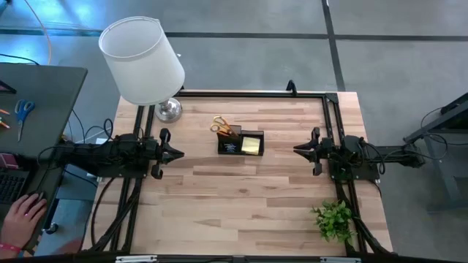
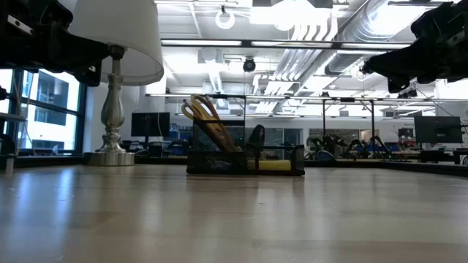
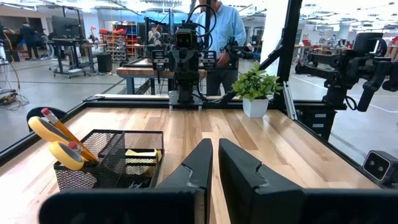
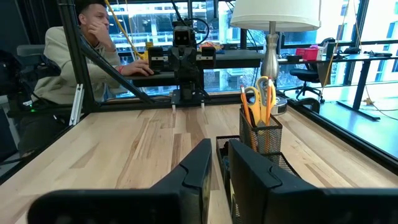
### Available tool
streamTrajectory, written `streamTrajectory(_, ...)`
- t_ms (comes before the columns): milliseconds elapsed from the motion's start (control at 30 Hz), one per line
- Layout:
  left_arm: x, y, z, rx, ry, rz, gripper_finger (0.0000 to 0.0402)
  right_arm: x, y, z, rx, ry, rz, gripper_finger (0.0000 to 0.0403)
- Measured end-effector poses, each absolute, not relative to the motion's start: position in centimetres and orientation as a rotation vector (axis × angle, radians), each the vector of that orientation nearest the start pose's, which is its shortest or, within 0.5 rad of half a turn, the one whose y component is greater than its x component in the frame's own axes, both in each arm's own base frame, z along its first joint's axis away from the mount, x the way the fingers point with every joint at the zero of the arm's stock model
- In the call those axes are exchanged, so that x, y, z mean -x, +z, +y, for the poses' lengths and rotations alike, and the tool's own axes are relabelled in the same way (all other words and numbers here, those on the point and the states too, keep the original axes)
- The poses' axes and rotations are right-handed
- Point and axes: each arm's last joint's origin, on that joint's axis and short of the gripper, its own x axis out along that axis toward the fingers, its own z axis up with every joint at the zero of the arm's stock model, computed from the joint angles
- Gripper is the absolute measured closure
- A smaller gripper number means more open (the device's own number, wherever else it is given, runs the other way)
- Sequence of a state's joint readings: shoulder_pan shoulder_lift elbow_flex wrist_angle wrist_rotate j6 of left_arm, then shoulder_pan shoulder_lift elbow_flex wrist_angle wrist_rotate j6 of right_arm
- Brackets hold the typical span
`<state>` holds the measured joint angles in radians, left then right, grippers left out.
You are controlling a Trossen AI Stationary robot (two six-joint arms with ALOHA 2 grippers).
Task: Pick and place office supplies into organizer
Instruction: Return to Home Position
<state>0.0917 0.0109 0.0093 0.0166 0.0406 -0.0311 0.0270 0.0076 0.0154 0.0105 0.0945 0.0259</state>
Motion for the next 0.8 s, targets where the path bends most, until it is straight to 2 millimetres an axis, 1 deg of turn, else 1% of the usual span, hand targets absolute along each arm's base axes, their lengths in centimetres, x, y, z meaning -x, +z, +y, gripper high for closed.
streamTrajectory(800,-9.75,16.75,0.78,0.03,0.051,-0.016,0.0383,-9.71,16.92,-0.01,-0.027,-0.067,-0.019,0.0354)
